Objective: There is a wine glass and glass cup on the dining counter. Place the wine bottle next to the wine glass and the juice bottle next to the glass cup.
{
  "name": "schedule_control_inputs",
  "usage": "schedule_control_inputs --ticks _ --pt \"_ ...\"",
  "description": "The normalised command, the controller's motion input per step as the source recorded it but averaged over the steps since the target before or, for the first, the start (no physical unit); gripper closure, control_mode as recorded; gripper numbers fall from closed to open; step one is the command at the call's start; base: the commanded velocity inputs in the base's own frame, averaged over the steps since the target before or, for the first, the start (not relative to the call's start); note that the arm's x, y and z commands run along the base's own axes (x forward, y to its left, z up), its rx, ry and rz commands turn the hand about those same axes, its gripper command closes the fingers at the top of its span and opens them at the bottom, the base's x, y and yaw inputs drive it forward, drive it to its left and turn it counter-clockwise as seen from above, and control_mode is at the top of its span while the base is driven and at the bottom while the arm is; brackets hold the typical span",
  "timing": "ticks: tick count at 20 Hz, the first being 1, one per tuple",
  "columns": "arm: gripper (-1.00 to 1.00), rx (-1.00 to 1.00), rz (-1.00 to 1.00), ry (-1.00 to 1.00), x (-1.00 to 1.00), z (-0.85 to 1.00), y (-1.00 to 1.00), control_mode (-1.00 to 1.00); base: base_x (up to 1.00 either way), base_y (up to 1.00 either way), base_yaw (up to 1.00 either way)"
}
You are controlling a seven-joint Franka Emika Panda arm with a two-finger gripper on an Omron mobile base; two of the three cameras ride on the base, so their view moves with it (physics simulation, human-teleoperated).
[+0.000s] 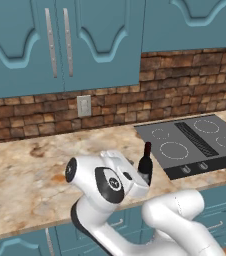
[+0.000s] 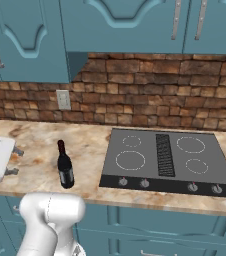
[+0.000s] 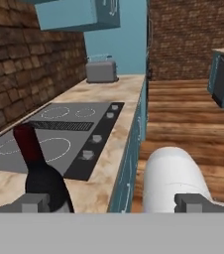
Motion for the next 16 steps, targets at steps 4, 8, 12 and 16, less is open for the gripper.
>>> schedule_control_inputs --ticks 4,8,12,16 --pt "-1.0 0.0 0.0 0.0 0.35 -0.15 -0.04 -1.0 0.0 0.0 0.0" --pt "-1.0 0.0 0.0 0.0 0.32 -0.19 0.0 -1.0 0.0 0.0 0.0" --pt "-1.0 0.0 0.0 0.0 0.31 -0.2 -0.03 -1.0 0.0 0.0 0.0" --pt "-1.0 0.0 0.0 0.0 0.36 -0.2 -0.03 -1.0 0.0 0.0 0.0"
